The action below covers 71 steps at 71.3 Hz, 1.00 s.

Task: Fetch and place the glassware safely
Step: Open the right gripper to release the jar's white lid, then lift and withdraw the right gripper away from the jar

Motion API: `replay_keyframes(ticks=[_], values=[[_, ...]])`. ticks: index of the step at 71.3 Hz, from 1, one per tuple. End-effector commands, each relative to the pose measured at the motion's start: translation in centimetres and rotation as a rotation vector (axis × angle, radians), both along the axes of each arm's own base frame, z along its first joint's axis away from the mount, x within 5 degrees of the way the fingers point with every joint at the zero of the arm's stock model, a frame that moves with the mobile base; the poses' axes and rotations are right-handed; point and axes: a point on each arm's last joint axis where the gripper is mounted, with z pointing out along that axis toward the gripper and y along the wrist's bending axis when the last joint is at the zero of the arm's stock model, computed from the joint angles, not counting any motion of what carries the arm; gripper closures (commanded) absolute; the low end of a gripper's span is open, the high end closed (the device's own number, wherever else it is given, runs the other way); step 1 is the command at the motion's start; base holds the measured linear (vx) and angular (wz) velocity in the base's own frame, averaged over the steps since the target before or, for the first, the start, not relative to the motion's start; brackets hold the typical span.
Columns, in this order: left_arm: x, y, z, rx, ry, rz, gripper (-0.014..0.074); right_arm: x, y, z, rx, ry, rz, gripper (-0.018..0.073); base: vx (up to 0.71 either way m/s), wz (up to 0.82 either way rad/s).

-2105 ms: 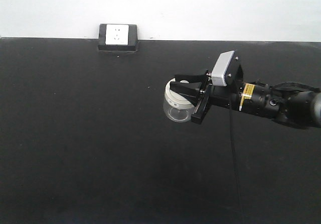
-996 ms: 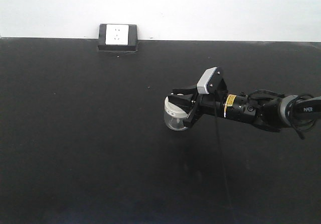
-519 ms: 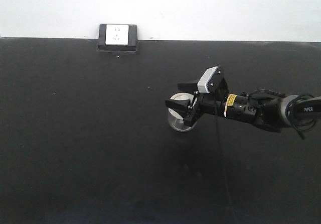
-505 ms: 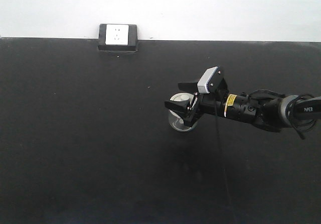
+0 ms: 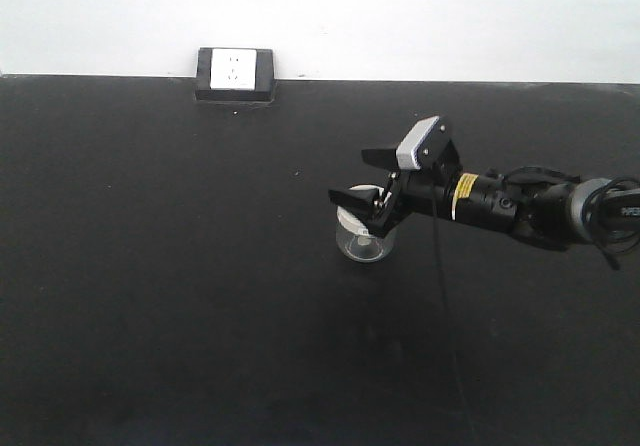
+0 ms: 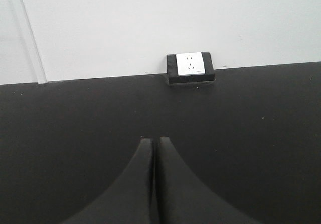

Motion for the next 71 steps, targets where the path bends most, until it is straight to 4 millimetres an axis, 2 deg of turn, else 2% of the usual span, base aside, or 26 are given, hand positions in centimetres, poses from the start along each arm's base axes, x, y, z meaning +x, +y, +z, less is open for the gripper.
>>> replay_keyframes(ticks=[1,9,24,33,43,54,60,66,71], values=[[0.1,-0.1,1.4,-0.020,-0.086,-0.013,0.0603,0.0,-0.6,5.1,0.090,-0.053,-0.044,0.0003,0.00,0.00],[0.1,-0.1,1.4,-0.020,-0.086,-0.013,0.0603,-0.5,-1.5,6.8,0.104,-0.004,-0.120,0.0021,0.00,0.00],[0.1,-0.1,1.4,-0.020,-0.086,-0.013,0.0603,-2.8,-3.4,9.7,-0.011,-0.007,-0.302,0.0060,0.00,0.00],[0.1,-0.1,1.4,-0.020,-0.086,-0.013,0.0603,-4.8,-4.7,11.5,-0.066,-0.003,-0.430,0.0096,0.00,0.00],[0.1,-0.1,1.4,-0.020,-0.086,-0.013,0.0603,-7.5,-6.2,13.4,-0.048,0.043,-0.600,0.0151,0.00,0.00],[0.1,-0.1,1.4,-0.020,-0.086,-0.013,0.0603,-10.5,-7.5,14.9,-0.004,0.069,-0.728,0.0285,0.00,0.00],[0.1,-0.1,1.4,-0.020,-0.086,-0.013,0.0603,-12.3,-7.8,15.3,0.006,0.061,-0.743,0.0411,0.00,0.00],[0.1,-0.1,1.4,-0.020,-0.086,-0.013,0.0603,-14.3,-7.9,15.6,0.016,0.043,-0.744,0.0577,0.00,0.00],[0.1,-0.1,1.4,-0.020,-0.086,-0.013,0.0603,-16.0,-8.2,15.6,0.030,0.039,-0.756,0.0571,0.00,0.00]])
